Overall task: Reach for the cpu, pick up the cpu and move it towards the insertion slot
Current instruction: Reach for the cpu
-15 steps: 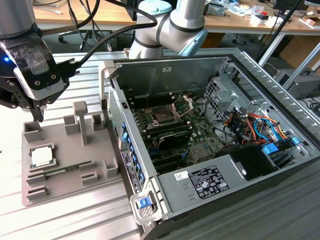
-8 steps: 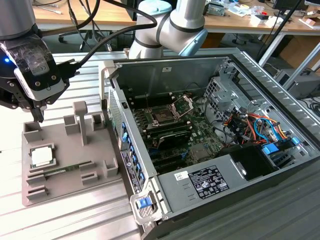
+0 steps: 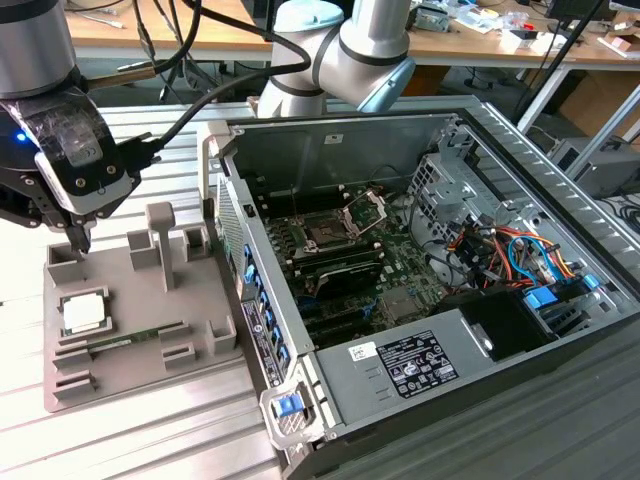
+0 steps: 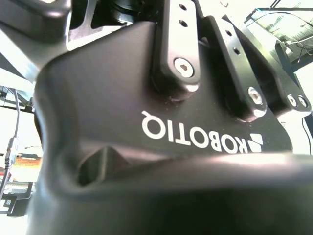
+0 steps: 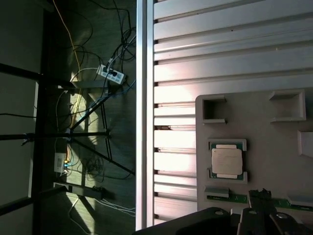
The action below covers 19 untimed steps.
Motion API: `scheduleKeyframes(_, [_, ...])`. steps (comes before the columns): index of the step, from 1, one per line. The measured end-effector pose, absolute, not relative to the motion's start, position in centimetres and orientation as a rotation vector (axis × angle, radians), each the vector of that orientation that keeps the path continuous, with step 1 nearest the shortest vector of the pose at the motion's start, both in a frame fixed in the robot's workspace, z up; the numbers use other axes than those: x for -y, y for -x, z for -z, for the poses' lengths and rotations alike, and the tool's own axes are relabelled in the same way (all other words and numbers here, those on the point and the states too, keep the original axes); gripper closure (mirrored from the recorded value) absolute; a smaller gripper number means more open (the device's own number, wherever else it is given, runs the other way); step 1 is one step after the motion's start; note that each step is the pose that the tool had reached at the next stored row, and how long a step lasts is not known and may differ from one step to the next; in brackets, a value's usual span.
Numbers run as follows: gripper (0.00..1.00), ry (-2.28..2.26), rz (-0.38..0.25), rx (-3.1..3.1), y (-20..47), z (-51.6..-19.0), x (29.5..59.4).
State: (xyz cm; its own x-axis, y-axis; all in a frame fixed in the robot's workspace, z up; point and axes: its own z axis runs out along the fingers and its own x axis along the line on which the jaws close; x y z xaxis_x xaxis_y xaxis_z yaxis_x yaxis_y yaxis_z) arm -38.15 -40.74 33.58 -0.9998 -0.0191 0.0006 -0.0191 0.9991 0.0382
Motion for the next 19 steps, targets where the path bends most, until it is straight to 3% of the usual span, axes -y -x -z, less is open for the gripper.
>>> scheduleKeyframes(19, [0.90, -0.030, 0.060, 3.140, 38.1, -32.6, 40.7])
